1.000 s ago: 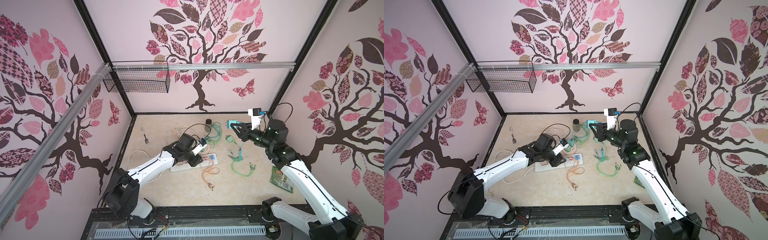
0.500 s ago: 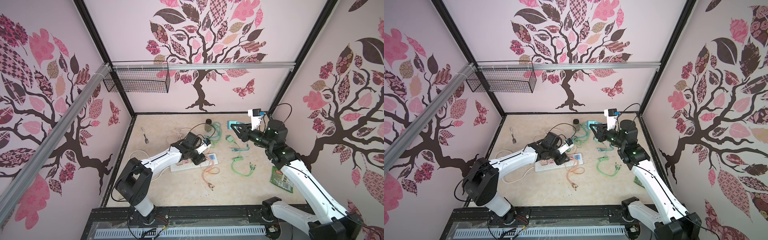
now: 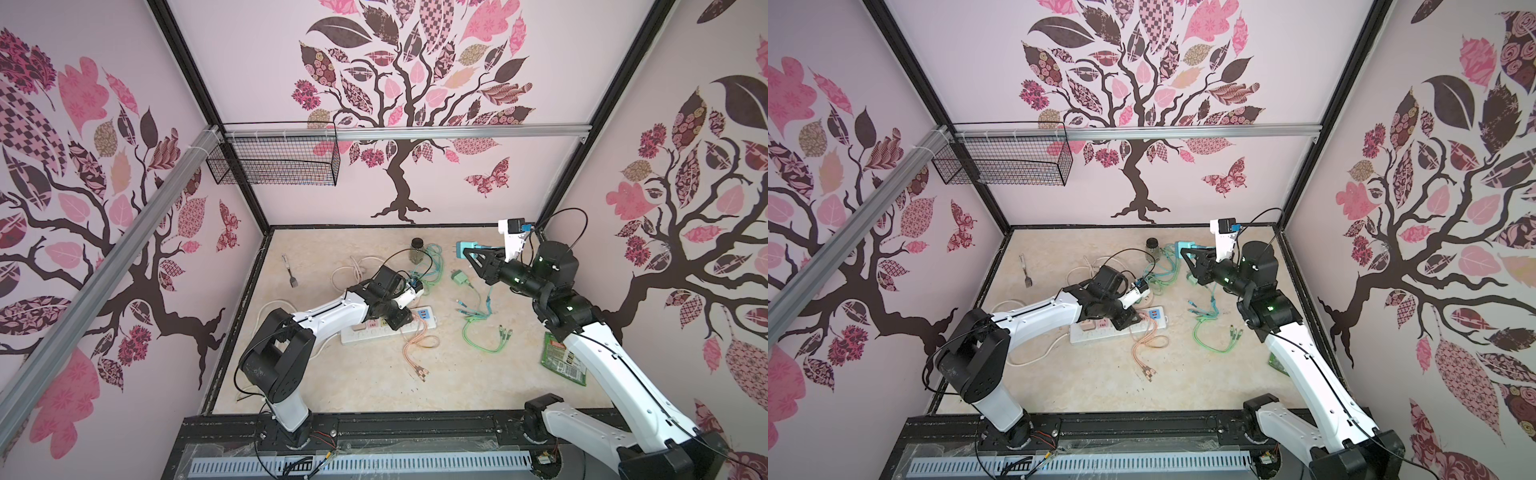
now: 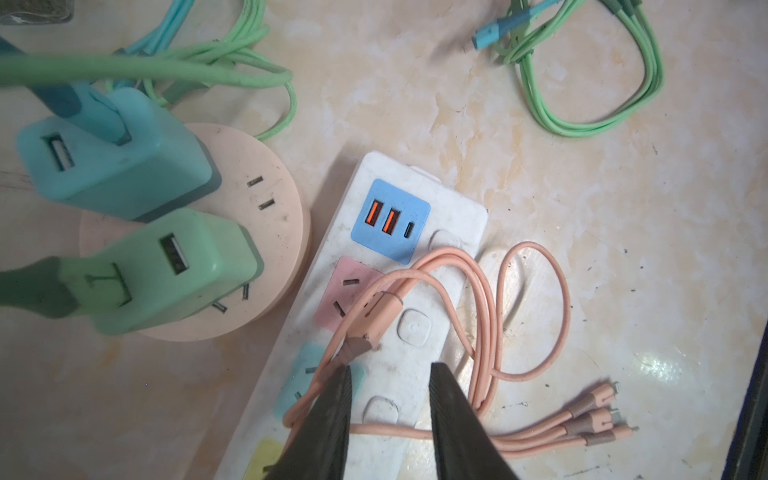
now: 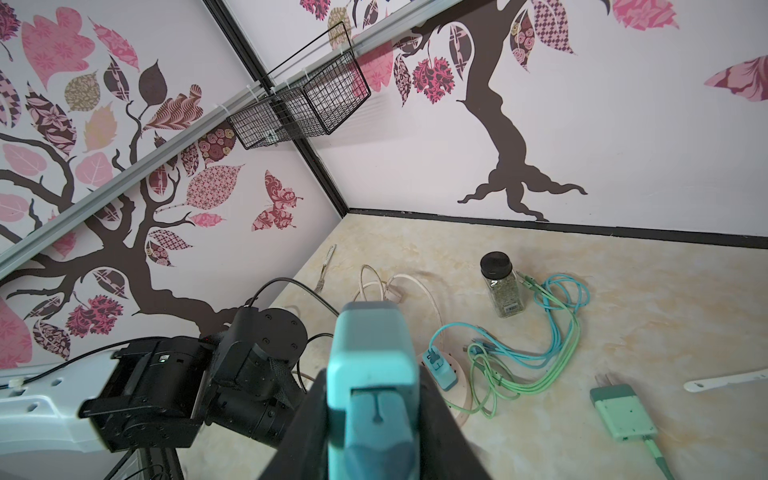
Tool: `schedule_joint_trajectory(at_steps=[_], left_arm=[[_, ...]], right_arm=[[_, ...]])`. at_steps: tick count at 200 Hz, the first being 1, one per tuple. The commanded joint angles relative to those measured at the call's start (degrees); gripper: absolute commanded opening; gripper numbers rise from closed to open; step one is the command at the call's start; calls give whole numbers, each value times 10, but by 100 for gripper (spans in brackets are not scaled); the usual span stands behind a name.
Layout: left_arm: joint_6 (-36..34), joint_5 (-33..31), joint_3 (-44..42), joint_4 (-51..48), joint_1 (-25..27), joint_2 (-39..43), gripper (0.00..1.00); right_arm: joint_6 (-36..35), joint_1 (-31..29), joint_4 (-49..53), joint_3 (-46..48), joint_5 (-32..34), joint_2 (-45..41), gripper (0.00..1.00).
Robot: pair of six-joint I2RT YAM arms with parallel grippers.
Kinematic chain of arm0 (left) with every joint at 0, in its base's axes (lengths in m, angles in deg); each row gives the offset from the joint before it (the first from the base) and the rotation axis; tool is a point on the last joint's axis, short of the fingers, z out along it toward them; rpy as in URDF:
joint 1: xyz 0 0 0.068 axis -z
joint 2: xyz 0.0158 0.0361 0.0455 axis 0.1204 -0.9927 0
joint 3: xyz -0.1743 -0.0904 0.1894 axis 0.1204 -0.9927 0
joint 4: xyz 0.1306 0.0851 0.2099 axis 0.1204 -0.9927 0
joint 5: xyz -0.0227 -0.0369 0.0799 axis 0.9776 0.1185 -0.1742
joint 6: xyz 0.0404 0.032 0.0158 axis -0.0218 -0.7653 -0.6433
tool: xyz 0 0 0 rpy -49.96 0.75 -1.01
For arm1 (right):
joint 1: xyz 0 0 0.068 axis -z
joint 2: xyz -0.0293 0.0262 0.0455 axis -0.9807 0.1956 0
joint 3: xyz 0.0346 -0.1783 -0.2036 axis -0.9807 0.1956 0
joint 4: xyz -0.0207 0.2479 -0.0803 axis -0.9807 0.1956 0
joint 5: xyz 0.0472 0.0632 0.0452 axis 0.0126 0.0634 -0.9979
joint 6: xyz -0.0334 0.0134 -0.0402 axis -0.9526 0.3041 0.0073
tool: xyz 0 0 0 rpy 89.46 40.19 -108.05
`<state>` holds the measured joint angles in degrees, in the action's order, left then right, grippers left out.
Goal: Insert the plug
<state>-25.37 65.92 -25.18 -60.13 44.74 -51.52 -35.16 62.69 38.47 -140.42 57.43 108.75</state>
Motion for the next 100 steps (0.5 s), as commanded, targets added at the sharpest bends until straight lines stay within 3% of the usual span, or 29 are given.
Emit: schedule_joint_trajectory(at_steps=[1, 100], left_arm=[[4, -3, 13, 28, 3, 7, 36], [-17, -8, 17, 17, 3, -21, 39]], right_arm=[[-5, 3, -10, 0, 0, -18, 15], [-11, 5, -4, -1, 6, -24, 15]])
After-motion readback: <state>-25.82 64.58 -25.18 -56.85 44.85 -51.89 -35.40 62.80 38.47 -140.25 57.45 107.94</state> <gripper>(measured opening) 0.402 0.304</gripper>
